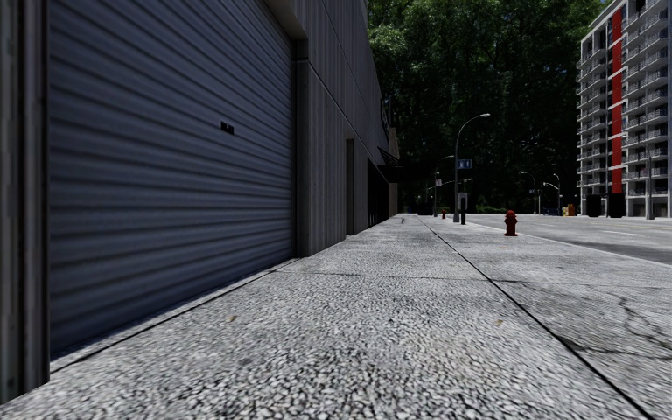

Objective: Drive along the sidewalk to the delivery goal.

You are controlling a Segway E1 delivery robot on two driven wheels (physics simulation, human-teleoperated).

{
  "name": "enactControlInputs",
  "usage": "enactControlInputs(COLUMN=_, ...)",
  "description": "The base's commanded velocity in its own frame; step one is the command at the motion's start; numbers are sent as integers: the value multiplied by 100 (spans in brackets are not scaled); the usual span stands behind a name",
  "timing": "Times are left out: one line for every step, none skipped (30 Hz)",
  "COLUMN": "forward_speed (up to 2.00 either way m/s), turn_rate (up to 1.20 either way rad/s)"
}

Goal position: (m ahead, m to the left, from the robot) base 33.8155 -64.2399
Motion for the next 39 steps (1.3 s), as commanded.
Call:
enactControlInputs(forward_speed=0, turn_rate=0)
enactControlInputs(forward_speed=0, turn_rate=0)
enactControlInputs(forward_speed=0, turn_rate=0)
enactControlInputs(forward_speed=0, turn_rate=0)
enactControlInputs(forward_speed=0, turn_rate=0)
enactControlInputs(forward_speed=0, turn_rate=0)
enactControlInputs(forward_speed=0, turn_rate=0)
enactControlInputs(forward_speed=0, turn_rate=0)
enactControlInputs(forward_speed=0, turn_rate=0)
enactControlInputs(forward_speed=0, turn_rate=0)
enactControlInputs(forward_speed=0, turn_rate=0)
enactControlInputs(forward_speed=0, turn_rate=0)
enactControlInputs(forward_speed=0, turn_rate=0)
enactControlInputs(forward_speed=0, turn_rate=0)
enactControlInputs(forward_speed=0, turn_rate=0)
enactControlInputs(forward_speed=0, turn_rate=0)
enactControlInputs(forward_speed=0, turn_rate=0)
enactControlInputs(forward_speed=0, turn_rate=0)
enactControlInputs(forward_speed=0, turn_rate=0)
enactControlInputs(forward_speed=0, turn_rate=0)
enactControlInputs(forward_speed=0, turn_rate=0)
enactControlInputs(forward_speed=0, turn_rate=0)
enactControlInputs(forward_speed=0, turn_rate=0)
enactControlInputs(forward_speed=0, turn_rate=0)
enactControlInputs(forward_speed=0, turn_rate=0)
enactControlInputs(forward_speed=0, turn_rate=0)
enactControlInputs(forward_speed=0, turn_rate=0)
enactControlInputs(forward_speed=0, turn_rate=0)
enactControlInputs(forward_speed=0, turn_rate=0)
enactControlInputs(forward_speed=0, turn_rate=0)
enactControlInputs(forward_speed=200, turn_rate=0)
enactControlInputs(forward_speed=200, turn_rate=0)
enactControlInputs(forward_speed=200, turn_rate=0)
enactControlInputs(forward_speed=200, turn_rate=0)
enactControlInputs(forward_speed=200, turn_rate=0)
enactControlInputs(forward_speed=200, turn_rate=0)
enactControlInputs(forward_speed=200, turn_rate=0)
enactControlInputs(forward_speed=200, turn_rate=0)
enactControlInputs(forward_speed=200, turn_rate=0)
